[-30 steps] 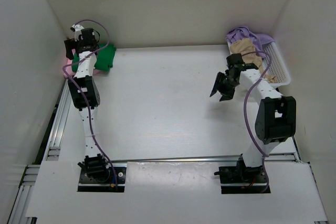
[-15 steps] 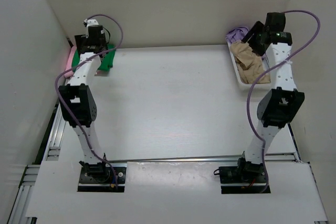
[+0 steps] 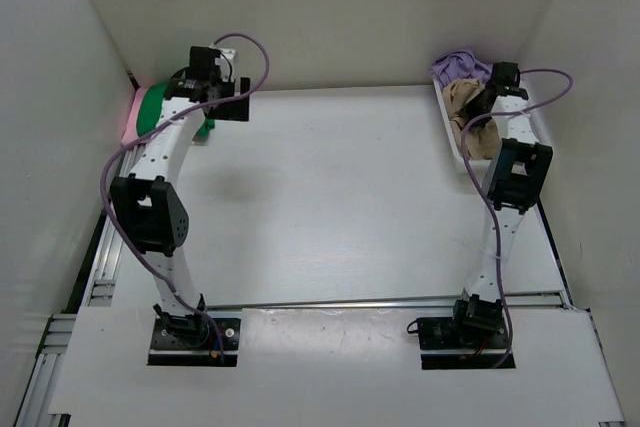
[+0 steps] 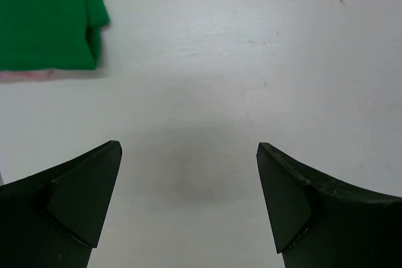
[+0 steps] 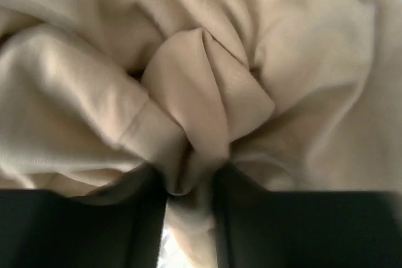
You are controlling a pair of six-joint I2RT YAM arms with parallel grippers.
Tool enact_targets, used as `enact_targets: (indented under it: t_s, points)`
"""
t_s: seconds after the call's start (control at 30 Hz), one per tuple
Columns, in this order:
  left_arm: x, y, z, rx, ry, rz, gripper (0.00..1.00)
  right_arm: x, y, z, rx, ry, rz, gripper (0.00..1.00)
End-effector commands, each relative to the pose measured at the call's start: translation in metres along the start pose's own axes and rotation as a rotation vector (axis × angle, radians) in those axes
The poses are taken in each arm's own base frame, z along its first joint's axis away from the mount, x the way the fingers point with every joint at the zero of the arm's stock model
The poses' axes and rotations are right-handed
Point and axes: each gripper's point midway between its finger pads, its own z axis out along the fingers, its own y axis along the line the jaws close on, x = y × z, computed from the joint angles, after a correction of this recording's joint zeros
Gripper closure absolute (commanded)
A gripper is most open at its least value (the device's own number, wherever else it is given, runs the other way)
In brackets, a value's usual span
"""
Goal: Fold and stack the t-shirts
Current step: Grab crumpled tshirt from bin with the right arm
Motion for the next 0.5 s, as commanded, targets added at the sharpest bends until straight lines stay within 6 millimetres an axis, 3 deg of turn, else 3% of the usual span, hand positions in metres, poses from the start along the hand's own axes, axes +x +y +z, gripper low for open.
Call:
enact_targets:
  t_s: [0.0,0.03,0.07,0.17,0.23,0.27,0.33,0.37,0.43,0.47]
  points:
    - [0.001,-0.007,-0.039,-0.029,-0.013,0.025,0.0,-0.068,0.036,-0.075,-0.052,-0.272,0.015,0.84]
    - [0.005,-0.007,-0.04,-0.029,-0.007,0.026,0.0,-0.064,0.024,-0.077,-0.008,-0.284,0.02,1.0]
    - [0.01,-0.012,-0.037,-0.023,0.008,0.033,0.0,-0.068,0.021,-0.089,0.011,-0.311,-0.011,1.0]
    - [0.015,-0.007,-0.043,-0.046,0.009,0.034,0.0,-0.094,0.029,-0.155,0.018,-0.434,-0.094,1.0]
    - [0.013,-0.003,-0.053,-0.066,-0.008,0.032,0.0,-0.099,0.023,-0.184,0.06,-0.471,-0.13,1.0]
    - [0.018,0.0,-0.055,-0.079,-0.001,0.033,0.0,-0.104,0.033,-0.219,0.036,-0.526,-0.152,1.0]
    - [0.018,0.003,-0.068,-0.093,-0.02,0.031,0.0,-0.105,0.031,-0.249,0.064,-0.576,-0.215,1.0]
    - [0.026,0.005,-0.068,-0.102,-0.007,0.032,0.0,-0.106,0.041,-0.288,0.032,-0.633,-0.233,1.0]
    - [0.031,0.008,-0.076,-0.115,-0.01,0.032,0.0,-0.103,0.047,-0.32,0.006,-0.684,-0.289,1.0]
    - [0.033,0.008,-0.087,-0.115,-0.021,0.03,0.0,-0.097,0.061,-0.356,-0.058,-0.733,-0.309,1.0]
